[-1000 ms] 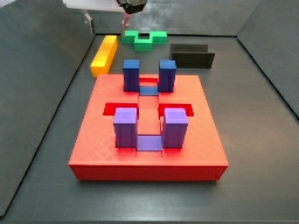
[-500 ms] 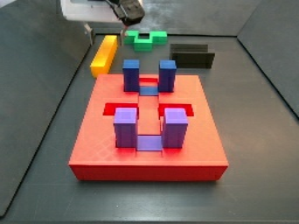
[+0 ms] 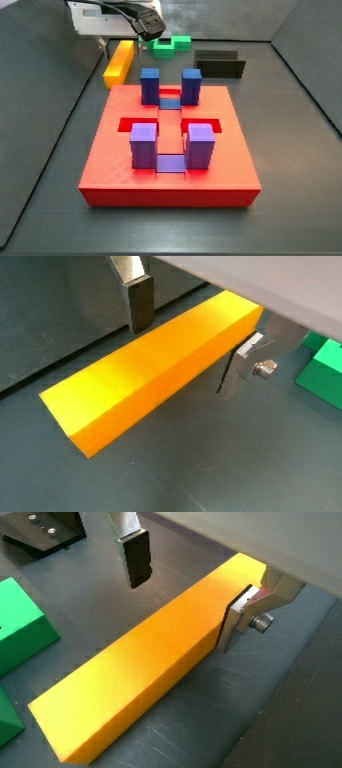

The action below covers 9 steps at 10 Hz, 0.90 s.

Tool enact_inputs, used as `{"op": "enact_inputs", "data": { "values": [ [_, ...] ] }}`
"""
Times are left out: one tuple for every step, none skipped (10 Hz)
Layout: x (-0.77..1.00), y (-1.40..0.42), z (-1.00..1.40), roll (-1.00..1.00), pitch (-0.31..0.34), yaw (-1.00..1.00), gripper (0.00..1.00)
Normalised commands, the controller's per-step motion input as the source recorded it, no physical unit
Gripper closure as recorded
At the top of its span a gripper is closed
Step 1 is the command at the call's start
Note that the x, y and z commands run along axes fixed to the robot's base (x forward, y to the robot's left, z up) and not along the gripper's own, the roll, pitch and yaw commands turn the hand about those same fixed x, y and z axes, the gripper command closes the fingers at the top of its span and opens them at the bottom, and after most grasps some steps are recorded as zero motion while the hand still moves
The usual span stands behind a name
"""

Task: Pick up the yellow object. Move up. Move to above the board. Insert the yellow object.
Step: Pick up the yellow object.

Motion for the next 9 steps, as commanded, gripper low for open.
{"op": "enact_inputs", "data": {
  "values": [
    [0.0,0.05,-0.15,0.08,-0.049,0.0,0.0],
    [0.0,0.02,-0.2,0.13,-0.064,0.0,0.0],
    [0.0,0.25,0.0,0.0,-0.001,0.0,0.0],
    [0.0,0.09,-0.06,0.01,-0.036,0.0,0.0],
    [0.0,0.05,-0.08,0.04,-0.027,0.0,0.0],
    [0.0,0.0,-0.11,0.05,-0.036,0.0,0.0],
    [-0.07,0.0,-0.18,0.04,-0.053,0.0,0.0],
    [-0.11,0.0,-0.22,0.01,-0.054,0.0,0.0],
    [-0.08,0.0,-0.16,0.04,-0.036,-0.05,0.0]
  ]
}}
